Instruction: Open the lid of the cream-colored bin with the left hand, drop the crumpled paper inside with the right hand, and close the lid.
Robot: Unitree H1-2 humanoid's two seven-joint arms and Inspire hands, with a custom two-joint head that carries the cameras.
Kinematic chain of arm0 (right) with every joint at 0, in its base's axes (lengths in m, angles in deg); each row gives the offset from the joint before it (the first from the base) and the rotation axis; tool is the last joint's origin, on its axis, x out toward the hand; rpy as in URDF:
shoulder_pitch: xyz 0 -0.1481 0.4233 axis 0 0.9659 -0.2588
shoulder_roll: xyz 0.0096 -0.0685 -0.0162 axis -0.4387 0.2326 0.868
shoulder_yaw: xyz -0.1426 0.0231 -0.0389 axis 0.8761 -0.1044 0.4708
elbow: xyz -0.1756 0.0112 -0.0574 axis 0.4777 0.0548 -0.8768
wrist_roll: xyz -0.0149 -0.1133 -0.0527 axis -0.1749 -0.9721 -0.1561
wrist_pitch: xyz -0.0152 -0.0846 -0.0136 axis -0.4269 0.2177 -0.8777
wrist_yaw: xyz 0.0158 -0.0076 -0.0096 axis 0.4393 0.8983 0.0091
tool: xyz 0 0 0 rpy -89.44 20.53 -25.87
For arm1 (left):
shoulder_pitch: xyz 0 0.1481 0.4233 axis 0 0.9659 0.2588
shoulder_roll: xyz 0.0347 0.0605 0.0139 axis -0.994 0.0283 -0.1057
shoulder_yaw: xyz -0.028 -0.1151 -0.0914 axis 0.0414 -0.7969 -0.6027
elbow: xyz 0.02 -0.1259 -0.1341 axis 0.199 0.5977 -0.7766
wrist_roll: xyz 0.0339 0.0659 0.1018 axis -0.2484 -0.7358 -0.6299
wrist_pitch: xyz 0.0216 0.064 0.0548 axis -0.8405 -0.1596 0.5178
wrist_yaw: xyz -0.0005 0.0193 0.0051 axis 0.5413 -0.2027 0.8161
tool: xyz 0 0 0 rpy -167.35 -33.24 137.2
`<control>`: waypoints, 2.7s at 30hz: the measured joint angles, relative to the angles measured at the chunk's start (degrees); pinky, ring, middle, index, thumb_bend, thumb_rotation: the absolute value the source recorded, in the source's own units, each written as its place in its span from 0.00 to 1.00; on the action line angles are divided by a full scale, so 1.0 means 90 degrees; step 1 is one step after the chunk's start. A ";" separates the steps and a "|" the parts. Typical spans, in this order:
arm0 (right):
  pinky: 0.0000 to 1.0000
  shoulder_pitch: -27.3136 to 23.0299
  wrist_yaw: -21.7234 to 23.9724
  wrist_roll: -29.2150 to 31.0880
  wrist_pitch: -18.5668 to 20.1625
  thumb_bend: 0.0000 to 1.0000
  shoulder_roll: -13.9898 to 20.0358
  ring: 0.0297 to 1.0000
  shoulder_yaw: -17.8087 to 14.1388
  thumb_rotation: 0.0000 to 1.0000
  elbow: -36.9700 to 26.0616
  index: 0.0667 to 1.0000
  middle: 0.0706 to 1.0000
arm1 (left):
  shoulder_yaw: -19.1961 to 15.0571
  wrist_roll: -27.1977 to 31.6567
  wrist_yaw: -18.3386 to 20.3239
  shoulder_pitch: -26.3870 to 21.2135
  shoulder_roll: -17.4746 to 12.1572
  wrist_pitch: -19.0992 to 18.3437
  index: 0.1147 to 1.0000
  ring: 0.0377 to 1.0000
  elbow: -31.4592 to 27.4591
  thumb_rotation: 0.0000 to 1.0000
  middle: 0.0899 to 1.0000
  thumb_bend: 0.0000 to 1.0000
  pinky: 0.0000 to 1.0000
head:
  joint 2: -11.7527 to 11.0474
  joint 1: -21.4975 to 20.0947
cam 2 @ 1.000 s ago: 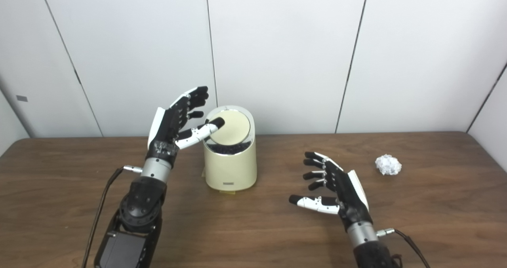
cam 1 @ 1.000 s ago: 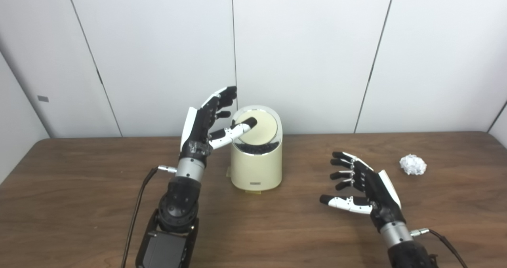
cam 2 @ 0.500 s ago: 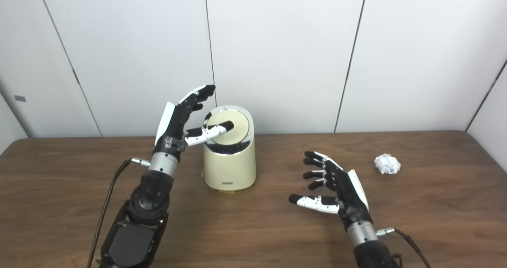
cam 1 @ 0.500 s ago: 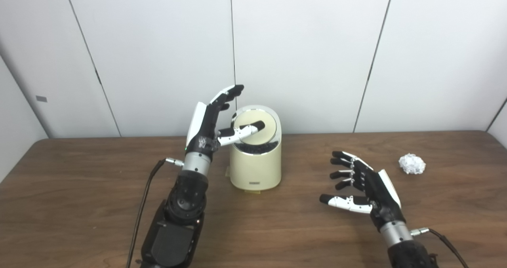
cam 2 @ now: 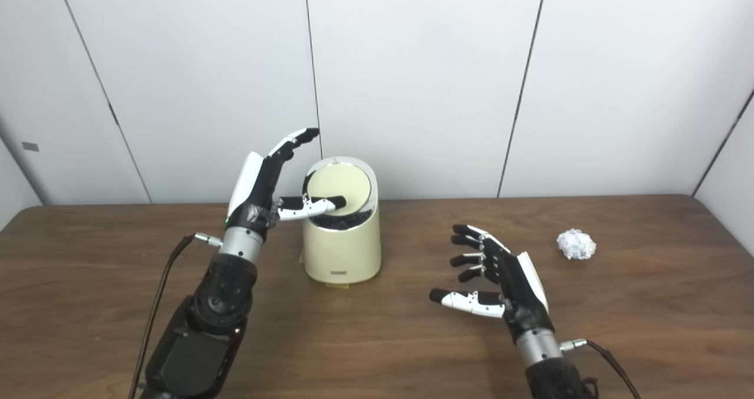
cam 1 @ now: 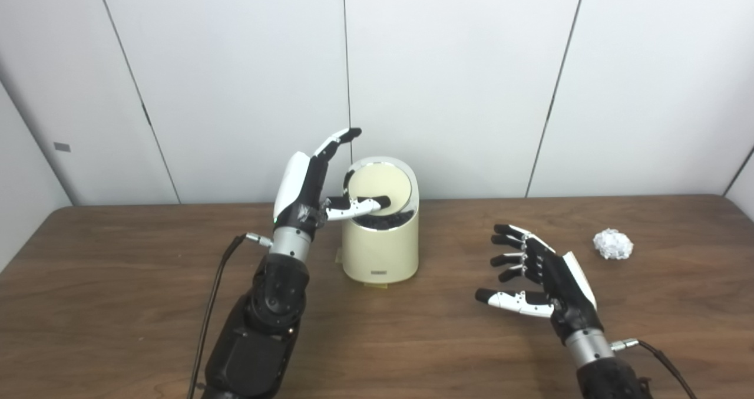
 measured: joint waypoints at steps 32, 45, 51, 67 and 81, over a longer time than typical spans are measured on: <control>0.51 0.0048 -0.0001 -0.0025 0.0020 0.78 -0.0002 0.62 0.0002 0.14 -0.0131 0.77 0.75 | 0.0214 -0.0564 -0.0256 -0.0166 -0.0126 -0.0059 0.88 0.88 0.0484 0.03 0.90 0.85 0.74 | 0.0098 -0.0068; 0.51 0.0080 -0.0003 -0.0017 0.0019 0.77 -0.0013 0.63 -0.0003 0.13 -0.0162 0.77 0.75 | 0.0829 -0.1448 0.0155 -0.0202 -0.0527 -0.0810 0.93 0.91 -0.0073 0.10 0.94 0.90 0.78 | 0.0127 -0.0068; 0.51 0.0080 -0.0006 -0.0028 0.0014 0.77 -0.0013 0.62 -0.0001 0.14 -0.0158 0.77 0.75 | 0.1006 -0.1810 0.0428 -0.0210 -0.0571 -0.1125 0.92 0.92 -0.0435 0.09 0.94 0.93 0.82 | 0.0146 -0.0039; 0.51 0.0083 -0.0014 -0.0031 0.0020 0.77 -0.0018 0.63 -0.0002 0.13 -0.0171 0.76 0.75 | 0.1158 -0.2158 0.0614 -0.0210 -0.0630 -0.1498 0.93 0.93 -0.0560 0.11 0.95 0.94 0.86 | 0.0156 -0.0029; 0.51 0.0083 -0.0013 -0.0039 0.0017 0.77 -0.0020 0.62 0.0012 0.14 -0.0168 0.77 0.75 | 0.1099 -0.2176 0.0913 -0.0801 -0.0657 -0.1753 0.92 0.93 -0.0549 0.16 0.96 0.95 0.86 | 0.0166 0.0020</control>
